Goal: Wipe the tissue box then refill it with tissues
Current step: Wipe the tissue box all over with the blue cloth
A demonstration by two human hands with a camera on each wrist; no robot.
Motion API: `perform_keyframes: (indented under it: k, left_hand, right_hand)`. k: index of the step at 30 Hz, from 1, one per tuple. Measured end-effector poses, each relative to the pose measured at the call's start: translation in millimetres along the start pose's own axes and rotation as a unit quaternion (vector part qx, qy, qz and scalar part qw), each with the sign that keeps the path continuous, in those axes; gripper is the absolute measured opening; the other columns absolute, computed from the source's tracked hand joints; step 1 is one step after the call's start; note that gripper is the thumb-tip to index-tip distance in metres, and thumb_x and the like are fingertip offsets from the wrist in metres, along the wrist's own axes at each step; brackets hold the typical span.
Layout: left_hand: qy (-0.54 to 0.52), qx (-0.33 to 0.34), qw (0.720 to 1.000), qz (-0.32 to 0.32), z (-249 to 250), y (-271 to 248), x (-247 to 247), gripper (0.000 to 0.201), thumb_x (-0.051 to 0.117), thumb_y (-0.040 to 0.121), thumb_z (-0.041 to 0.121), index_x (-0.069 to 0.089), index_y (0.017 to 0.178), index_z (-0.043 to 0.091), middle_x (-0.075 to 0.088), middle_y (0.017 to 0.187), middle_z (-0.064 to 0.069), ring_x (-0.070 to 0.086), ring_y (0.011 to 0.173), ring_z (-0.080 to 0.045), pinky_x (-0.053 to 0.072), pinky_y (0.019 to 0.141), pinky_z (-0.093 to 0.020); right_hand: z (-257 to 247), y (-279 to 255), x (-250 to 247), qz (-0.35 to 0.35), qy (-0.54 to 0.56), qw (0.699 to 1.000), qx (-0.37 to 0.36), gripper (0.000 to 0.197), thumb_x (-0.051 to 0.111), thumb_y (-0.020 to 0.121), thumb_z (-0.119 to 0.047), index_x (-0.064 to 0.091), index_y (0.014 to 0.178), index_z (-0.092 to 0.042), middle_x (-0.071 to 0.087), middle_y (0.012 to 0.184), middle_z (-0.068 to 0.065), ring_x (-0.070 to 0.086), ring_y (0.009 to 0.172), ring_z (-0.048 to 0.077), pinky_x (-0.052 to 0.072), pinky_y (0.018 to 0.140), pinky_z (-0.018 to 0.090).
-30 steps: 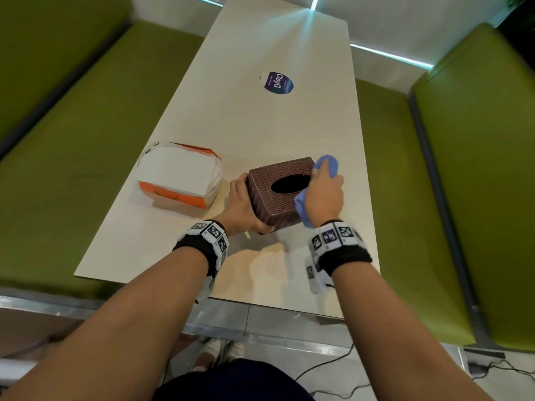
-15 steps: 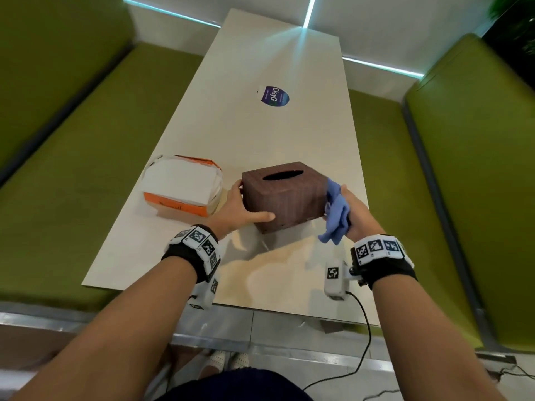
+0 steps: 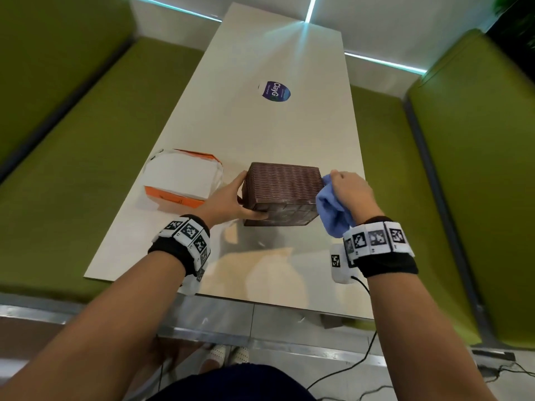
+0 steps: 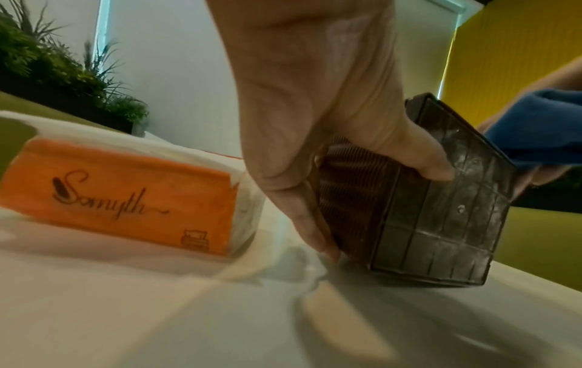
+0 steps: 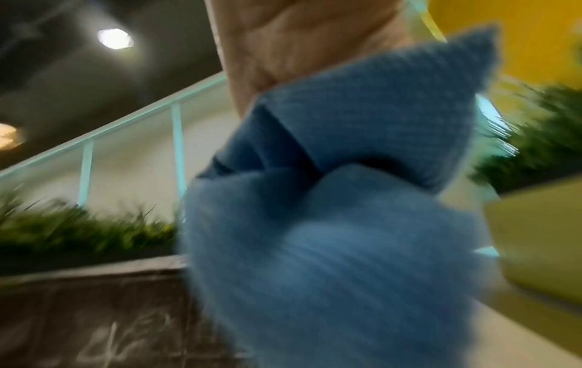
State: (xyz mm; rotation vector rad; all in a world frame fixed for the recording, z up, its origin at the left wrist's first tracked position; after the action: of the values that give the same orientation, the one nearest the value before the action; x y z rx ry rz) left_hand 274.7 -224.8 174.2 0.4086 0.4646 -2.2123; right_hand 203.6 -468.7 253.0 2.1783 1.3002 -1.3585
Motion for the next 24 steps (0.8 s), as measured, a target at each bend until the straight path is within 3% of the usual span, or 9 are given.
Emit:
perform_keyframes:
  k: [1,4,5,7,10,14,19,21,24]
  left_hand:
    - [0.005,0.002,1.000,0.001,-1,-1,1,0.102,0.089,0.064,0.036,0.026,0.145,0.040,0.063,0.122,0.007,0.067,0.100,-0.019,0.052,0.082,-0.025]
    - [0.006,-0.010,1.000,-0.003,-7,-1,3,0.104,0.091,0.060,0.038,0.029,0.144,0.040,0.063,0.124,0.007,0.061,0.108,-0.015,0.050,0.095,-0.036]
    - [0.009,-0.014,1.000,-0.003,-9,0,5,0.104,0.091,0.059,0.038,0.031,0.143,0.038,0.062,0.124,0.007,0.057,0.111,-0.014,0.048,0.096,-0.036]
    - [0.026,0.002,1.000,0.010,-5,1,7,0.104,0.091,0.054,0.040,0.036,0.142,0.031,0.059,0.127,0.008,0.054,0.115,-0.013,0.045,0.097,-0.036]
    - [-0.030,0.039,0.998,0.049,-2,-2,10,0.106,0.088,0.051,0.035,0.037,0.144,0.023,0.055,0.137,0.006,0.054,0.125,-0.014,0.047,0.102,-0.037]
    - [-0.053,0.033,0.994,0.090,-7,-3,12,0.108,0.093,0.044,0.034,0.043,0.139,0.019,0.059,0.130,0.002,0.055,0.120,-0.012,0.046,0.104,-0.036]
    - [-0.049,0.039,0.995,0.084,-11,0,14,0.103,0.092,0.046,0.039,0.045,0.136,0.026,0.059,0.128,0.004,0.053,0.122,-0.011,0.044,0.106,-0.039]
    - [-0.049,0.045,0.994,0.088,-12,-1,14,0.099,0.093,0.047,0.033,0.046,0.134,0.025,0.061,0.126,0.005,0.055,0.120,-0.011,0.045,0.104,-0.037]
    - [-0.037,0.035,0.994,0.093,-12,-2,13,0.087,0.092,0.049,0.023,0.052,0.126,0.012,0.062,0.116,0.003,0.059,0.106,-0.016,0.049,0.092,-0.033]
  right_hand:
    - [-6,-4,-7,0.058,0.011,0.998,-0.003,0.034,0.029,0.101,-0.021,0.059,0.116,-0.012,0.061,0.120,0.019,0.056,0.101,0.035,0.040,0.078,0.036]
    - [-49,-32,4,0.103,-0.018,0.991,-0.079,0.032,0.026,0.101,-0.029,0.057,0.102,-0.021,0.058,0.119,0.016,0.054,0.092,0.031,0.035,0.073,0.033]
    - [-62,-40,20,0.087,-0.009,0.991,-0.102,0.031,0.029,0.101,-0.034,0.057,0.111,-0.022,0.052,0.131,0.014,0.054,0.106,0.033,0.036,0.079,0.033]
    - [-87,-57,55,0.030,-0.044,0.984,-0.168,0.039,0.031,0.101,-0.043,0.049,0.133,-0.031,0.025,0.157,0.004,0.029,0.140,0.031,0.032,0.106,0.043]
    - [-96,-71,102,0.008,-0.192,0.946,-0.260,0.046,0.027,0.101,-0.047,0.029,0.147,-0.041,0.007,0.163,-0.003,0.001,0.149,0.029,0.011,0.117,0.052]
    - [-71,-38,81,0.051,-0.202,0.938,-0.278,0.047,0.028,0.102,-0.044,0.029,0.148,-0.037,0.020,0.160,0.001,0.014,0.148,0.029,0.020,0.117,0.049]
    - [-28,-9,44,0.093,-0.074,0.982,-0.144,0.044,0.031,0.104,-0.034,0.039,0.145,-0.023,0.031,0.154,0.009,0.032,0.139,0.029,0.033,0.111,0.042]
    - [-46,-31,61,0.118,-0.126,0.964,-0.202,0.042,0.033,0.104,-0.029,0.043,0.143,-0.019,0.033,0.154,0.011,0.033,0.139,0.031,0.033,0.112,0.043]
    - [-82,-72,103,0.080,-0.149,0.904,-0.392,0.037,0.046,0.098,-0.026,0.056,0.133,-0.017,0.045,0.147,0.012,0.041,0.135,0.034,0.037,0.110,0.045]
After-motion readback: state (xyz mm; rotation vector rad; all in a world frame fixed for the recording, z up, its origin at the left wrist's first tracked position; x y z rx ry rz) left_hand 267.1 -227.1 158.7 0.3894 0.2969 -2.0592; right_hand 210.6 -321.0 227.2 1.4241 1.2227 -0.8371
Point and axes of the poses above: each hand's wrist, its own y-axis towards the middle knuckle, its own x-axis out of the palm, z = x × y, the point moved 6 cm from there along y, towards the middle knuckle
